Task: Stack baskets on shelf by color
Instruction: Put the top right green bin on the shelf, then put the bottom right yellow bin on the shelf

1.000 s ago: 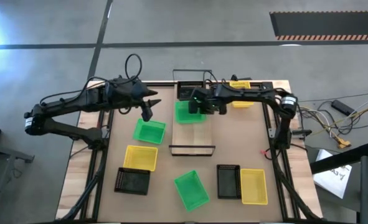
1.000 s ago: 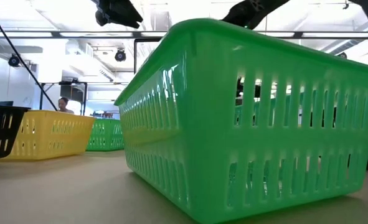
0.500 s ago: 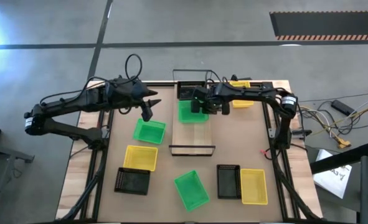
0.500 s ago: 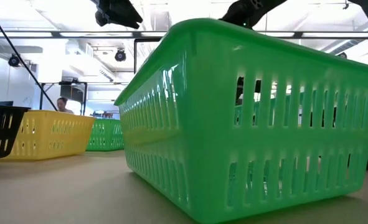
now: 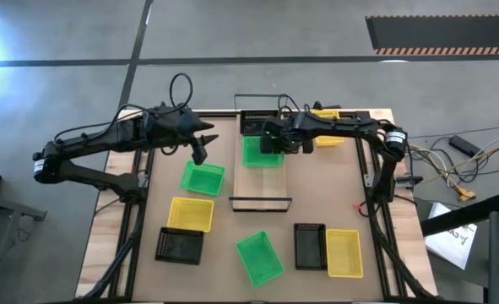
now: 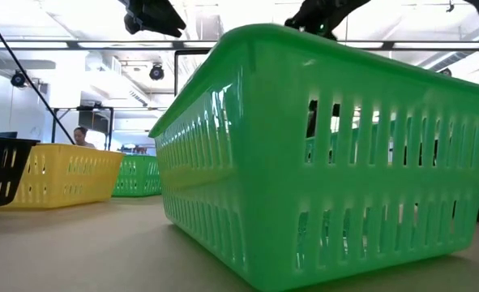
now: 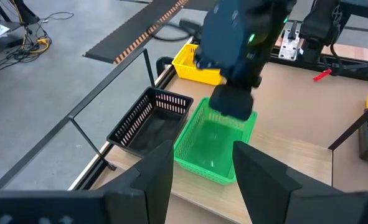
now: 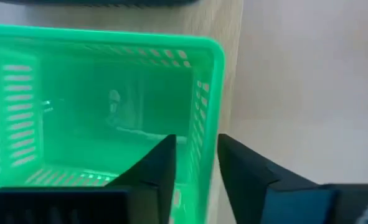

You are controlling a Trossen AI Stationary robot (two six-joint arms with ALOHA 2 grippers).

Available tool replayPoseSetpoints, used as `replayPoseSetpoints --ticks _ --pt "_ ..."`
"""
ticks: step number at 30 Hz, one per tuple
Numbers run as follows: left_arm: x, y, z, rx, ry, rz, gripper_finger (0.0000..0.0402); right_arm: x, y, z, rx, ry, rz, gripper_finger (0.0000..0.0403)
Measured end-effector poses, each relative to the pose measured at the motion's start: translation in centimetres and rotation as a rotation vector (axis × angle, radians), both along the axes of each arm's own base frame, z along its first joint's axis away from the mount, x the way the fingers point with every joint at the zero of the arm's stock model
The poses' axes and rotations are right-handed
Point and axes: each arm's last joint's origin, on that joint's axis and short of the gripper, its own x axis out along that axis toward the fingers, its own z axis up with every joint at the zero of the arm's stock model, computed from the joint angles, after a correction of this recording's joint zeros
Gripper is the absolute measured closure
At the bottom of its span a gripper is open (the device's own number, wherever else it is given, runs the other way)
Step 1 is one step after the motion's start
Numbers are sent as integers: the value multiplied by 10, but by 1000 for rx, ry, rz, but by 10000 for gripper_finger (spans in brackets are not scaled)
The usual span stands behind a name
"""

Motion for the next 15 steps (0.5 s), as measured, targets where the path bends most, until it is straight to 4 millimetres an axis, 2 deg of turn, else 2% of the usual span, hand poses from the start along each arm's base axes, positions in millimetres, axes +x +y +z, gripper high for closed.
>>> replayPoseSetpoints --ticks 4,8,11,15 --pt "0 0 0 -1 1 0 251 -19 11 27 -53 32 55 250" --pt "0 0 0 -2 4 0 251 -42 31 61 -82 4 132 234" --pt "0 0 0 -2 3 0 251 -58 55 83 -87 -37 189 232" --pt "0 0 0 -2 3 0 251 -75 99 104 -77 -124 254 236"
